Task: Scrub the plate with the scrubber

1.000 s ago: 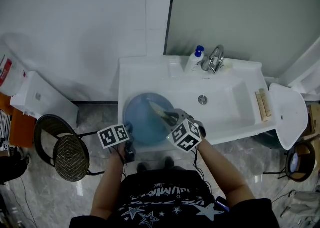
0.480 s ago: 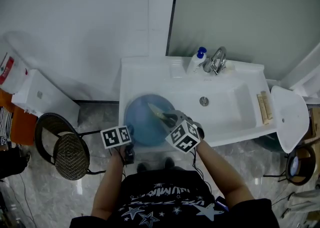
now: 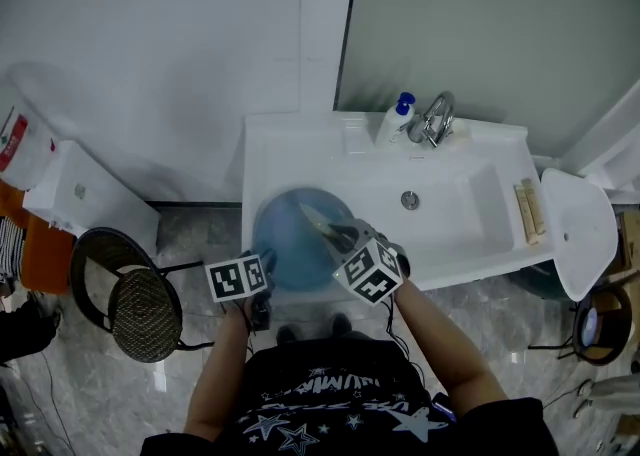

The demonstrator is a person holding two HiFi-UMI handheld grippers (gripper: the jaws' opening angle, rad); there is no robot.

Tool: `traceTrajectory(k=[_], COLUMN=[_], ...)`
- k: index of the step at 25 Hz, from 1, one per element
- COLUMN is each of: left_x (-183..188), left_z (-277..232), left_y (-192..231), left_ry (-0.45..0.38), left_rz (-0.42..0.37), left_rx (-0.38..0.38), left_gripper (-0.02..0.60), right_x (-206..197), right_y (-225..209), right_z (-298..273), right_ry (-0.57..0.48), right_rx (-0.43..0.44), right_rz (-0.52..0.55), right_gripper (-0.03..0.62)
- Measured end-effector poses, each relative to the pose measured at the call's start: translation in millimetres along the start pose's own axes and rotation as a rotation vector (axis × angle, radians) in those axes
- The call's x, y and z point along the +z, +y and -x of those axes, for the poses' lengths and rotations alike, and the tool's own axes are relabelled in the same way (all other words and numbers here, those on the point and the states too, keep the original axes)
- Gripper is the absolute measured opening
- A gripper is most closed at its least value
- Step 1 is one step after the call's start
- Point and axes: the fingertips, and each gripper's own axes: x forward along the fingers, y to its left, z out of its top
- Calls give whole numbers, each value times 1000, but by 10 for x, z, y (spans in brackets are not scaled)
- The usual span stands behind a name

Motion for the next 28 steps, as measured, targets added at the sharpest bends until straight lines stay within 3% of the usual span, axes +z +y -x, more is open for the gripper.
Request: traceTrajectory(k=[5, 11, 20, 28], left_x=[-10, 26, 85, 5], left_z=[67, 231, 419, 527], left_y=[81, 150, -36, -316], left_ry=[-5, -31, -54, -59], left_rz=[26, 2, -116, -172], left_rx=[-41, -91, -220, -320], left_gripper=[227, 227, 224, 167], right_x=[24, 23, 42, -26], right_y=[39, 112, 116, 264], right_z=[22, 97, 375, 574], right_ry=[1, -4, -87, -131], right_rx=[-43, -125, -324, -349], right_rz=[-49, -136, -279, -359], right_gripper=[72, 72, 72, 72])
